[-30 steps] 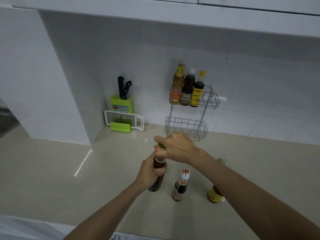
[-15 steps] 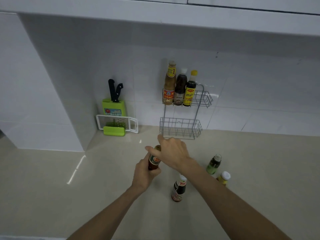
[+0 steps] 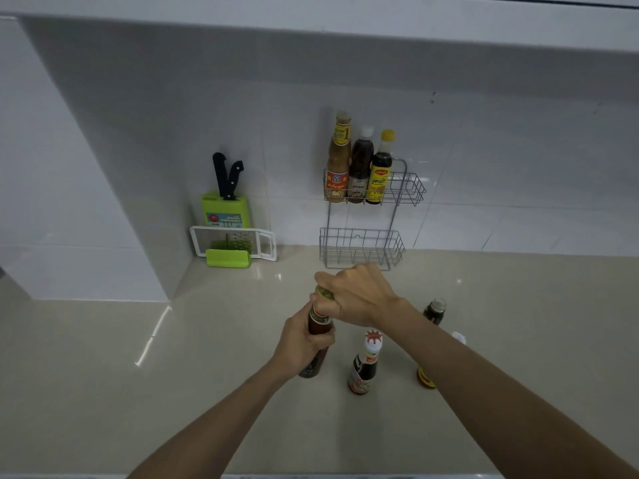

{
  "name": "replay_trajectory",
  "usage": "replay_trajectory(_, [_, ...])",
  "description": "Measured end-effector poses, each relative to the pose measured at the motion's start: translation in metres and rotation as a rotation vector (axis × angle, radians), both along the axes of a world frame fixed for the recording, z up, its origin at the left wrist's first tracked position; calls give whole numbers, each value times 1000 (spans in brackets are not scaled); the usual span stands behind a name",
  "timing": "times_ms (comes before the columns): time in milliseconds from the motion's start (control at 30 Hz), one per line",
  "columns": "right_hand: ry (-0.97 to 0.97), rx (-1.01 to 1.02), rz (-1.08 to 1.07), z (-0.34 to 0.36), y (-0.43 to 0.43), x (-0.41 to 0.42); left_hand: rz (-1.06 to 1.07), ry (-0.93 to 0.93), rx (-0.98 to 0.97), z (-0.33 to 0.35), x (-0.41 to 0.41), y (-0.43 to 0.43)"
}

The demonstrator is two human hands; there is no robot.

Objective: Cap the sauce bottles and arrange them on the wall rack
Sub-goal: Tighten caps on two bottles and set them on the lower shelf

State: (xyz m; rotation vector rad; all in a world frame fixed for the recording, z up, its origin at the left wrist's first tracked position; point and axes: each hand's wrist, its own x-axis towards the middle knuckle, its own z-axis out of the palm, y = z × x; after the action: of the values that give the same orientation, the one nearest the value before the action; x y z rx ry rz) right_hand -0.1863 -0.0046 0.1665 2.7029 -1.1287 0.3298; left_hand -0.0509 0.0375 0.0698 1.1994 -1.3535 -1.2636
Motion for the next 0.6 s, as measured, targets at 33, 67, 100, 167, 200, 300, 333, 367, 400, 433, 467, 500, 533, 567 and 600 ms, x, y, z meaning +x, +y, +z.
replay_trajectory(33, [-21,9,-49,-1,1,1,51,-33,-20,3,-5,1])
replay_trajectory(67, [-40,21,-103,-2,2,2,107,-64,-35,6,-9,2])
replay_trajectory(100, [-59,36,-161,-3,1,1,151,-81,-52,8,-13,0])
replay_trajectory(167, [-109,69,-283,-3,-4,0,213,-102,-79,13,-21,-6])
replay_trajectory(200, [-149,87,-338,-3,-8,-2,239,-121,-98,15,-26,-11])
replay_trajectory(300, [-349,221,-435,-4,-17,-5,302,-207,-152,22,-39,-28])
replay_trajectory(333, [-401,282,-446,-3,-21,-7,305,-207,-164,26,-44,-34])
replay_trajectory(367, [-436,325,-450,-1,-26,-9,300,-210,-168,29,-47,-39])
replay_trajectory(400, [-461,348,-445,1,-32,-12,297,-207,-171,32,-50,-45])
replay_trajectory(433, [-483,355,-428,4,-39,-17,294,-213,-173,34,-53,-51])
replay_trajectory(467, [-502,359,-409,6,-45,-21,284,-215,-175,34,-56,-57])
replay_trajectory(500, [-517,357,-397,7,-51,-26,265,-214,-169,33,-58,-62])
replay_trajectory(533, [-531,348,-388,8,-58,-30,241,-198,-165,33,-61,-67])
replay_trajectory(567, [-557,334,-386,8,-63,-33,219,-204,-143,31,-61,-72])
replay_trajectory(600, [-598,321,-386,7,-69,-37,194,-220,-118,30,-60,-77])
